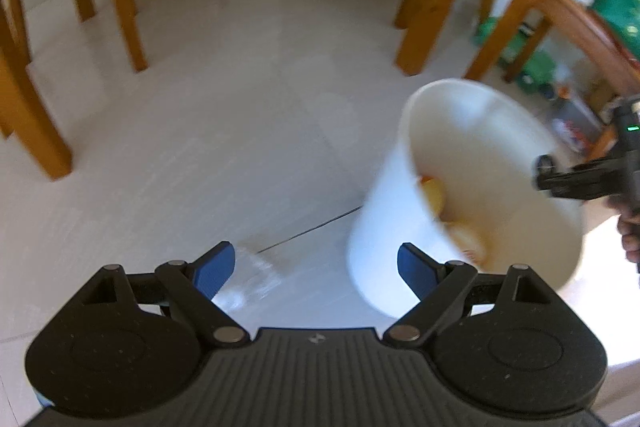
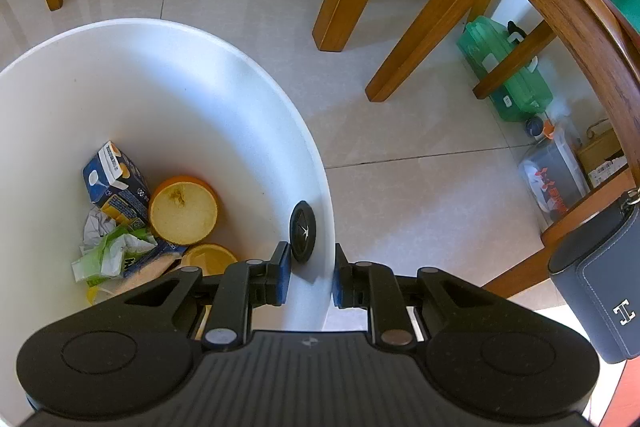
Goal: Collect trash
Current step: 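Lower the left tool onto the clear plastic bag and grasp it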
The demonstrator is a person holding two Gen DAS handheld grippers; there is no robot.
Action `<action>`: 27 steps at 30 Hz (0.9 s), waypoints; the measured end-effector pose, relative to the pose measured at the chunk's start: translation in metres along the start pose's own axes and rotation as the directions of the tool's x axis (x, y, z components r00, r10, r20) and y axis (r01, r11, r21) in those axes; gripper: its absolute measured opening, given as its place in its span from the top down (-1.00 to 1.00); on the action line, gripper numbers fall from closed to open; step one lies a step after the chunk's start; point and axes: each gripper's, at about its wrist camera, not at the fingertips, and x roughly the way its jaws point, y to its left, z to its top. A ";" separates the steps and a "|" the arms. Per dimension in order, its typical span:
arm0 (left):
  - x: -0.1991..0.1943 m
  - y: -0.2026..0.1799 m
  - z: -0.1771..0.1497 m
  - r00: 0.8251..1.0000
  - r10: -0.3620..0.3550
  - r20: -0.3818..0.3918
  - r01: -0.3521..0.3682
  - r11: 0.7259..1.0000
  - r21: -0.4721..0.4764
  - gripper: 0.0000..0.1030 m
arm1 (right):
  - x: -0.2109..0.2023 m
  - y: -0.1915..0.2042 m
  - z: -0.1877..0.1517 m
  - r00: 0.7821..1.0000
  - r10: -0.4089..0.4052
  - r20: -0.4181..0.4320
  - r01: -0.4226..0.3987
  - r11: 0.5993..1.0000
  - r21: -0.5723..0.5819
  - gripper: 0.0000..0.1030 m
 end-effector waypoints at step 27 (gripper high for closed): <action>0.190 0.104 -0.056 0.981 0.085 -0.175 -0.141 0.931 -0.337 -0.73 | 0.001 0.002 0.000 1.000 -0.006 -0.017 0.006 1.000 -0.025 0.53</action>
